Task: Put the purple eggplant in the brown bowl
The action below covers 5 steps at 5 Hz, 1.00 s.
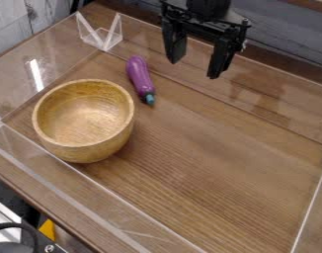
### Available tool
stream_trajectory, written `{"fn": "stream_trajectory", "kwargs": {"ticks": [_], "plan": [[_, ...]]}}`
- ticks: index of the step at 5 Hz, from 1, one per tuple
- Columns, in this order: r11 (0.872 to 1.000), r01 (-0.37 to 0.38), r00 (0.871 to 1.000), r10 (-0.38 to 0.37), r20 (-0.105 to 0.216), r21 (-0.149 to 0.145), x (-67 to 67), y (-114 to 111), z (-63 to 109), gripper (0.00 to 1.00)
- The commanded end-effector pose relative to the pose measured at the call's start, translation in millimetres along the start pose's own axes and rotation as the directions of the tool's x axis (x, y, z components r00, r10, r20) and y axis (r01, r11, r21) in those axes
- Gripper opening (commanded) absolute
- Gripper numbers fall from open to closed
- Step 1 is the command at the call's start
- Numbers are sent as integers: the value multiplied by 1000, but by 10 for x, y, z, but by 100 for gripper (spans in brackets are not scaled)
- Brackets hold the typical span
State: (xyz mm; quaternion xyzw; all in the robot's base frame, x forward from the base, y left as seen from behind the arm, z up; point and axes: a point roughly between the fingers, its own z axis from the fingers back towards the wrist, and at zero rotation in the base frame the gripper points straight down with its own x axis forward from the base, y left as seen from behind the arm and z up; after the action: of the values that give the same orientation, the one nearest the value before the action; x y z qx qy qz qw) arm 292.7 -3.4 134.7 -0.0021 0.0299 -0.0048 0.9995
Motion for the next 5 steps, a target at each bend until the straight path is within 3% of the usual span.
{"fn": "stream_trajectory", "kwargs": {"ticks": [1, 2, 3, 4, 5], "plan": [[1000, -18, 1000, 18, -14, -6, -6, 6, -52, 100], [988, -152, 988, 153, 26, -20, 52, 225, -44, 100], [954, -297, 952, 299, 60, -38, 100, 544, -35, 100], [906, -420, 902, 424, 80, -61, 157, 791, -41, 100], [867, -492, 863, 497, 85, -77, 219, 888, -96, 100]]}}
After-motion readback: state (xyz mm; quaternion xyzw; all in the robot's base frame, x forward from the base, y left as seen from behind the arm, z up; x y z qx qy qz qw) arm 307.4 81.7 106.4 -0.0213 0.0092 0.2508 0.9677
